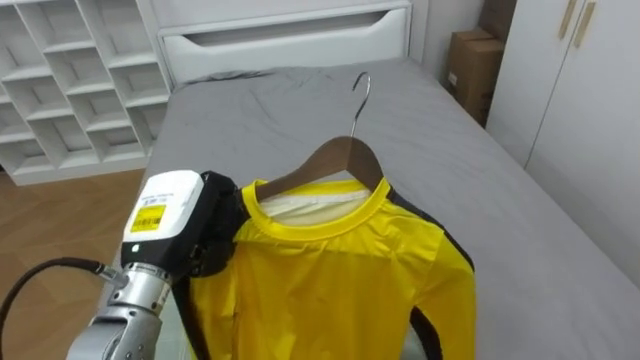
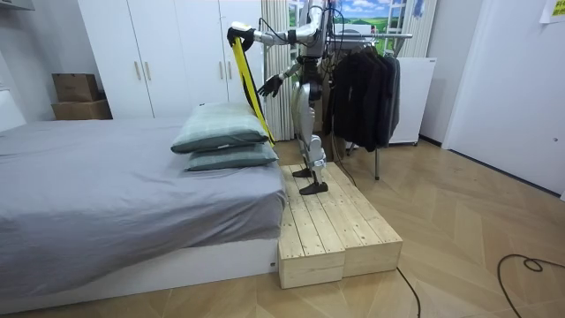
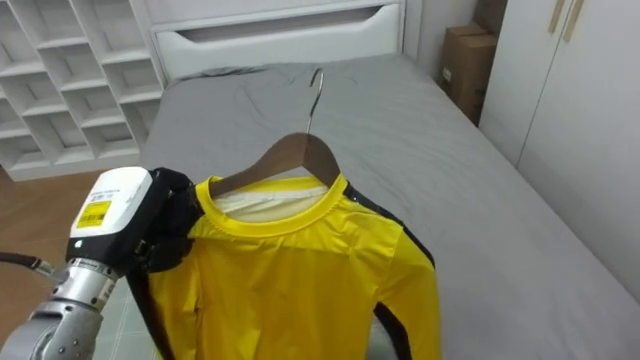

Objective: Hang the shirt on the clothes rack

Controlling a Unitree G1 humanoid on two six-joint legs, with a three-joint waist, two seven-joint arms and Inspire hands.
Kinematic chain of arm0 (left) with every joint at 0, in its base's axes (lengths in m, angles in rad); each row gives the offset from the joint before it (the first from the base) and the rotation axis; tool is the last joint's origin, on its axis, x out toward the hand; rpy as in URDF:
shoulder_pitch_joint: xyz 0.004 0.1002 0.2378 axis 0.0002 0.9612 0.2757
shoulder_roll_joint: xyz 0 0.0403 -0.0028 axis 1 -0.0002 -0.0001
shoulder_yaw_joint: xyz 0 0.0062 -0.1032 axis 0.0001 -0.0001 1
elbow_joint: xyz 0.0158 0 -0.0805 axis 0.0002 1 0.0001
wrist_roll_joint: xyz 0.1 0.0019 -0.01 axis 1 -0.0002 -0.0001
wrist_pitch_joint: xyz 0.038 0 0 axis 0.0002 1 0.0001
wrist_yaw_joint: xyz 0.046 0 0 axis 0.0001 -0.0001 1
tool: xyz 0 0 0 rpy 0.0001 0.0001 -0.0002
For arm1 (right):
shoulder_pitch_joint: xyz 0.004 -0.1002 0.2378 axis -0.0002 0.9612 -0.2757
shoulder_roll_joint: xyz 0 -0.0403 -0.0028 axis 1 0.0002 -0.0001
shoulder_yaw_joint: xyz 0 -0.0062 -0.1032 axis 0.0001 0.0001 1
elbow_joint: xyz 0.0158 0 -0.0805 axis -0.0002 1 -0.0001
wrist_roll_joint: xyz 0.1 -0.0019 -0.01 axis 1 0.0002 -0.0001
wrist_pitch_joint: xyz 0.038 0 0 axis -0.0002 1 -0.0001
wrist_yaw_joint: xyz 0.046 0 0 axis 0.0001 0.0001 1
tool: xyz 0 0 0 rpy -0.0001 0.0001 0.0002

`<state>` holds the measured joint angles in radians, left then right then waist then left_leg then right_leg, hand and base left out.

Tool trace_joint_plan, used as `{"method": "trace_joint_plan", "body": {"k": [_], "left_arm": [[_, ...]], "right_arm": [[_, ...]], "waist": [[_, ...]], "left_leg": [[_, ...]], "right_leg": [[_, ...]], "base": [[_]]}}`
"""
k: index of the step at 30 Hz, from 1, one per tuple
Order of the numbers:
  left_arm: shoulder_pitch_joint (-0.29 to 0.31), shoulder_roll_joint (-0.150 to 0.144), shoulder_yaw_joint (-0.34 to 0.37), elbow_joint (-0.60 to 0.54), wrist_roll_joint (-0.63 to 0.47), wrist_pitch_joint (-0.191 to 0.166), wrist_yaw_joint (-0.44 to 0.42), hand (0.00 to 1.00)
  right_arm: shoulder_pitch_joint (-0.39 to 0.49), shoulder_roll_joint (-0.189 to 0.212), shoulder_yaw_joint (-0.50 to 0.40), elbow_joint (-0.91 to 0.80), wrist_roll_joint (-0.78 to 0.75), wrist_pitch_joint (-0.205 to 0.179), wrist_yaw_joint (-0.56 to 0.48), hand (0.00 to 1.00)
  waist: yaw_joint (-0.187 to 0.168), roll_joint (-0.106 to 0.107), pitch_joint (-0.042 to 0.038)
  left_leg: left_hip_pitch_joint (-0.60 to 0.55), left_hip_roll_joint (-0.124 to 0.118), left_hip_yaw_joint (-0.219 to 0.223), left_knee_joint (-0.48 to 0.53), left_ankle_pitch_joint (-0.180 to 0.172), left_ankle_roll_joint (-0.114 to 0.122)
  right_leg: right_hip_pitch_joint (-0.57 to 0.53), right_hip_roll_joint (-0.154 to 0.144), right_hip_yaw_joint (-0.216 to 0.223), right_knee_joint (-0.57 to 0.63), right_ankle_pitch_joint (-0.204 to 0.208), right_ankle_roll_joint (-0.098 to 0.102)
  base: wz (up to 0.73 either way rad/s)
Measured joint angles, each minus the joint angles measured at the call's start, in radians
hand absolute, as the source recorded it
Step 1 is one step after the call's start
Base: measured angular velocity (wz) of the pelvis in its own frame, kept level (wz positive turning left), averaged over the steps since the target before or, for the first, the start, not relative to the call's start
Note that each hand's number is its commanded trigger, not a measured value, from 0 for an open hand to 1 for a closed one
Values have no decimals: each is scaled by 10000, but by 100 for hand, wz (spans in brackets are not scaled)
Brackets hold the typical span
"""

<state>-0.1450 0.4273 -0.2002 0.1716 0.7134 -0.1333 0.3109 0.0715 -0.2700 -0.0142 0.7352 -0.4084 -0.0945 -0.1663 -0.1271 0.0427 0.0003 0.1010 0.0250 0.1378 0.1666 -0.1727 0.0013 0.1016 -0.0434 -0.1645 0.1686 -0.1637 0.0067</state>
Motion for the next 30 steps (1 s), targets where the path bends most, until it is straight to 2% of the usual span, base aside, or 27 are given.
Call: {"method": "trace_joint_plan", "body": {"k": [2, 6, 11, 14, 22, 25, 30], "left_arm": [[28, -25, 1, 1, 1, -2, -118, 100], [311, -94, 86, 2, 26, 25, -209, 100], [424, -186, 203, -132, 24, 26, -587, 100], [778, -195, 248, -589, -42, -5, -630, 100], [776, -197, 277, -591, -47, -11, -880, 100], [778, -196, 277, -592, -47, 13, -1046, 100], [777, -198, 277, -594, -55, 13, -1094, 100]], "right_arm": [[-20, 9, -10, -441, -623, -147, -191, 0], [-10, 62, -105, -1369, -1221, -163, -326, 0], [195, 59, -78, -3486, -2605, -208, -376, 0], [262, 21, -68, -4007, -2921, -261, -521, 0], [256, -135, -63, -5198, -3399, -414, -880, 0], [256, -154, -34, -5613, -3360, -448, -935, 0], [246, -236, 263, -6055, -3365, -466, -919, 0]], "waist": [[13, -71, -6], [19, -68, -8], [289, -59, -11], [393, -53, -14], [565, 56, -14], [572, 139, -59], [573, 155, -55]], "left_leg": [[2, 0, -1, -1, 0, 0], [28, -7, 4, -6, 0, 0], [175, 7, 69, -51, 0, 0], [165, 16, 127, -53, 0, 0], [141, 27, 175, -62, -1, 1], [180, 64, 204, -66, -1, 1], [222, 101, 246, -66, -2, -1]], "right_leg": [[-1, -3, 5, 21, 0, 0], [16, -11, 40, 19, 3, 4], [55, 35, 282, 1, 3, 4], [7, 37, 313, 35, 16, 7], [-42, 45, 284, 20, 41, 10], [-1, 81, 297, 19, 102, -16], [14, 116, 354, 29, 104, -21]], "base": [[0], [-1], [-11], [-2], [-1], [-1], [-2]]}}
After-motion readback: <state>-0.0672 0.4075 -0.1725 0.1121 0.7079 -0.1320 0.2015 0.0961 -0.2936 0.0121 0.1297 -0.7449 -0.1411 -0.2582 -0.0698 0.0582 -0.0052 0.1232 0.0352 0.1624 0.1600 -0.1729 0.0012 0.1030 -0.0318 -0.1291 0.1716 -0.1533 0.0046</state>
